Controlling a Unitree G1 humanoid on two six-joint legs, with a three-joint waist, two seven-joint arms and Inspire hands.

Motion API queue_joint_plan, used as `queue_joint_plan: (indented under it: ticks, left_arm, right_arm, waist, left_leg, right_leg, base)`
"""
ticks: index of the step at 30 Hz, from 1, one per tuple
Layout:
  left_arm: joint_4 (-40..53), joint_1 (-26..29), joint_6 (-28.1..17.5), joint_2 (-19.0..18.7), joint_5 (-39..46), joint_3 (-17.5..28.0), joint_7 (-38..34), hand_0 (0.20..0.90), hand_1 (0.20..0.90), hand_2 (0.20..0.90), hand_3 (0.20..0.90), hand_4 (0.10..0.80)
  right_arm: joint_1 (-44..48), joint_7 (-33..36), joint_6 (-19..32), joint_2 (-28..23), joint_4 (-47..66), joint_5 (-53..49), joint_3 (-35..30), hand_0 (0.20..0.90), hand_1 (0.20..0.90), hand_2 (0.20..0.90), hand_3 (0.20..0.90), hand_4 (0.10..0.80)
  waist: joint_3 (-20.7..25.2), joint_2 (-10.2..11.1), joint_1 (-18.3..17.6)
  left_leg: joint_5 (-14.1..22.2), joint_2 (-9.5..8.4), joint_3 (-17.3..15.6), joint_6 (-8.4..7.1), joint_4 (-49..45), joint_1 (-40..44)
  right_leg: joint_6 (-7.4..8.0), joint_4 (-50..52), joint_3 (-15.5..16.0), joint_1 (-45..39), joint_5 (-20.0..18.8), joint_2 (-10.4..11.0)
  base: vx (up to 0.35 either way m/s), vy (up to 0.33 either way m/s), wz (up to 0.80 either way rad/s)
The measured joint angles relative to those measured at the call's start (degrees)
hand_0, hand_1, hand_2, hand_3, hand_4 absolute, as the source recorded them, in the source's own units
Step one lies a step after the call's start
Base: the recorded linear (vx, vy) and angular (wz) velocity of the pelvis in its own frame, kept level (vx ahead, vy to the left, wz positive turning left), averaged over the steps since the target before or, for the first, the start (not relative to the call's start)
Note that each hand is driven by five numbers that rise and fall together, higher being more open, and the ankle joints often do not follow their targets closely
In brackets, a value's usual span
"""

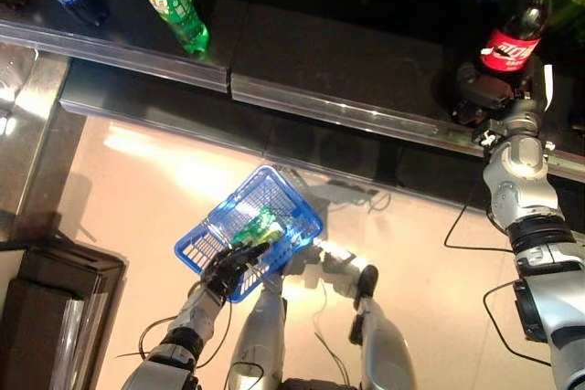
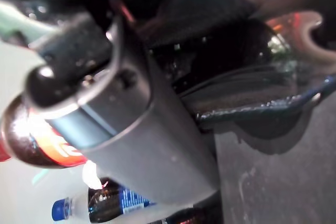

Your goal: Pick up the drink and place into the basket.

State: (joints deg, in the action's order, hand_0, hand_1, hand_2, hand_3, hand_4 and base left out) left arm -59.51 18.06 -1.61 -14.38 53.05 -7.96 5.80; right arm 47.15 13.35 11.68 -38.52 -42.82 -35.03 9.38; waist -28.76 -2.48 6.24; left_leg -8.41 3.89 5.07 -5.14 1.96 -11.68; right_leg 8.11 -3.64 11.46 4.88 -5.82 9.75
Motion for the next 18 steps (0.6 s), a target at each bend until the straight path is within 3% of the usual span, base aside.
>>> queue_joint_plan:
  ticks: [10,18]
  left_arm:
    - [1.82,-3.14,0.46,0.0,-2.72,3.16,-0.16,0.3,0.3,0.3,0.2,0.1]
    - [3.4,-5.82,2.09,-0.62,-4.64,7.76,-0.37,0.3,0.3,0.3,0.2,0.1]
  right_arm:
    - [-7.66,-2.21,-1.4,-0.03,14.25,3.69,-1.06,0.3,0.3,0.3,0.2,0.1]
    - [-15.69,-5.09,-2.73,0.49,26.75,8.74,-1.73,0.3,0.3,0.3,0.2,0.1]
  waist:
    - [0.01,0.76,0.09]
    - [1.33,4.31,0.25]
  left_leg:
    - [-0.13,0.55,-1.55,0.25,2.8,5.81]
    - [0.12,0.32,-1.56,0.43,2.86,8.73]
  right_leg:
    - [0.07,-1.19,1.07,-5.76,-0.18,-0.35]
    - [0.47,-1.22,1.87,-10.11,1.66,0.01]
  base:
    - [0.106,0.011,0.06]
    - [0.12,0.012,0.12]
